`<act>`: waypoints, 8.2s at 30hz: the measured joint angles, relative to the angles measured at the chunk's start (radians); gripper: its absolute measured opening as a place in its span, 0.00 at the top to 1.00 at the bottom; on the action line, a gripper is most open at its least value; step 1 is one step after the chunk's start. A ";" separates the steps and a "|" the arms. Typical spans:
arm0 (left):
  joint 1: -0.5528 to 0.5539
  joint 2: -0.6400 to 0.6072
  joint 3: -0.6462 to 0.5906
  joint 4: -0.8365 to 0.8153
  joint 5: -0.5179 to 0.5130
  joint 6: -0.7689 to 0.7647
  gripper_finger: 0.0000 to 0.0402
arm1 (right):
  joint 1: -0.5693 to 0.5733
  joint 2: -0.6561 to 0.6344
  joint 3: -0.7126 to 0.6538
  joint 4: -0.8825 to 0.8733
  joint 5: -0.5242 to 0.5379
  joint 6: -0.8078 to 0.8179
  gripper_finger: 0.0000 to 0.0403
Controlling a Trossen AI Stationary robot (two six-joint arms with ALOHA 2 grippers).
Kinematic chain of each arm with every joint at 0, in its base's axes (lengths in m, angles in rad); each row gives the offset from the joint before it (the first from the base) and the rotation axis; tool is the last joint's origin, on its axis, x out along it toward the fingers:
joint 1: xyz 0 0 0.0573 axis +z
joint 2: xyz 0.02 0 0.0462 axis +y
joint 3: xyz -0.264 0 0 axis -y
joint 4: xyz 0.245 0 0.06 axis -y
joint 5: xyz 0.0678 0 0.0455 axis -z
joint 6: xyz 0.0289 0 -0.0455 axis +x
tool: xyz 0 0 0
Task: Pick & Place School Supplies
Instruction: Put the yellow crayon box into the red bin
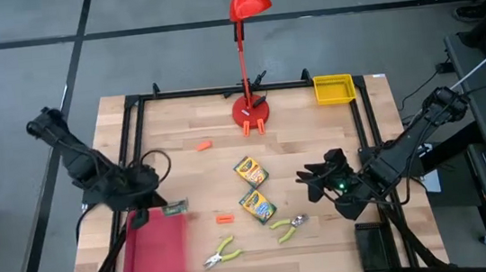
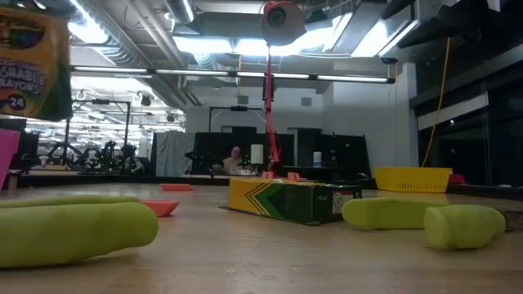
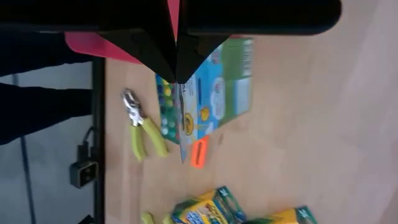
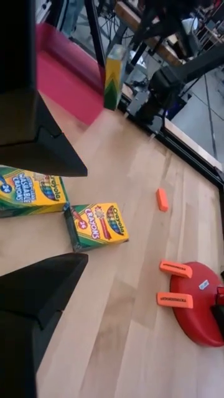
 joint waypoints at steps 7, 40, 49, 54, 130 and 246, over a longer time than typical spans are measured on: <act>-0.176 0.002 0.000 -0.043 -0.098 -0.189 0.99 | -0.019 0.000 0.000 0.017 -0.002 -0.023 0.46; -0.409 0.230 -0.001 -0.221 -0.268 -0.519 0.99 | -0.025 0.000 0.000 0.069 -0.012 -0.125 0.46; -0.409 0.238 -0.092 -0.173 -0.275 -0.571 0.99 | -0.025 0.000 0.000 0.070 -0.013 -0.144 0.46; -0.407 0.236 -0.142 -0.099 -0.302 -0.572 0.99 | -0.016 0.000 0.000 0.090 -0.020 -0.149 0.46; 0.741 0.227 -0.093 0.471 -0.019 0.446 0.75 | -0.464 0.443 -0.087 0.649 -0.712 -0.140 0.84; 0.745 0.227 -0.093 0.427 -0.094 0.497 0.75 | -0.258 0.653 -0.196 1.057 -0.352 -0.390 1.00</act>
